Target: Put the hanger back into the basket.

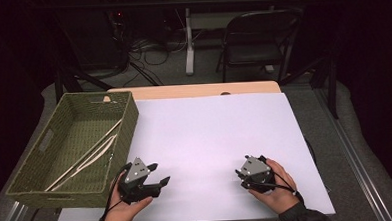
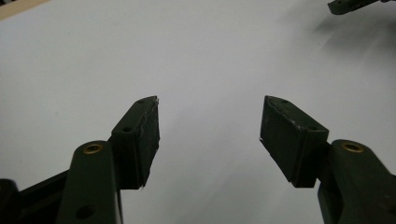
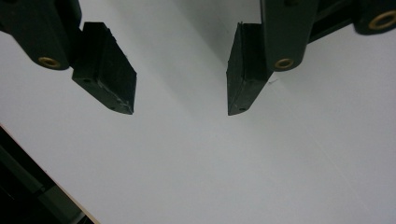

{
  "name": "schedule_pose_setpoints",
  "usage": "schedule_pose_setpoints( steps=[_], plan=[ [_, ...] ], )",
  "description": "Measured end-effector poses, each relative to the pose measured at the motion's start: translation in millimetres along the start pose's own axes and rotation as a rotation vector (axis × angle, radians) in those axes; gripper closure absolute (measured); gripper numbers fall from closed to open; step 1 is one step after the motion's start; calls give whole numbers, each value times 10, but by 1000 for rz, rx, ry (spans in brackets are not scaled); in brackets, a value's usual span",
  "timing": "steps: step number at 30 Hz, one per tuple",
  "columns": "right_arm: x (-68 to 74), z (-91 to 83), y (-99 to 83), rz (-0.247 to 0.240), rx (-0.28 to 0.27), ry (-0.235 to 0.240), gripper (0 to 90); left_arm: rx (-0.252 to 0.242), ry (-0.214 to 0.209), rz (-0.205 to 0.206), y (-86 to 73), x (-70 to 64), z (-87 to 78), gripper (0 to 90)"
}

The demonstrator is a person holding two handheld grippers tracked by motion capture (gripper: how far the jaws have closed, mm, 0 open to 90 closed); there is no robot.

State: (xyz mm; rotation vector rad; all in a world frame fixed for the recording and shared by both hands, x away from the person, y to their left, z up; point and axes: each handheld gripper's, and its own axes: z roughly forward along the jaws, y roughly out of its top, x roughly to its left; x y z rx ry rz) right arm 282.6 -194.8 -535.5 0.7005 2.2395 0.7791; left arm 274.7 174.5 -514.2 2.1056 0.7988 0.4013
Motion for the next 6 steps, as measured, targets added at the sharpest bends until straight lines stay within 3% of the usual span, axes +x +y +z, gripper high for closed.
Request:
schedule_pose_setpoints(
  steps=[6],
  plan=[
    [-6, 25, -39, 10, 17, 1, 418, 22, 3, -20, -120, 68, 135, 314]
  ],
)
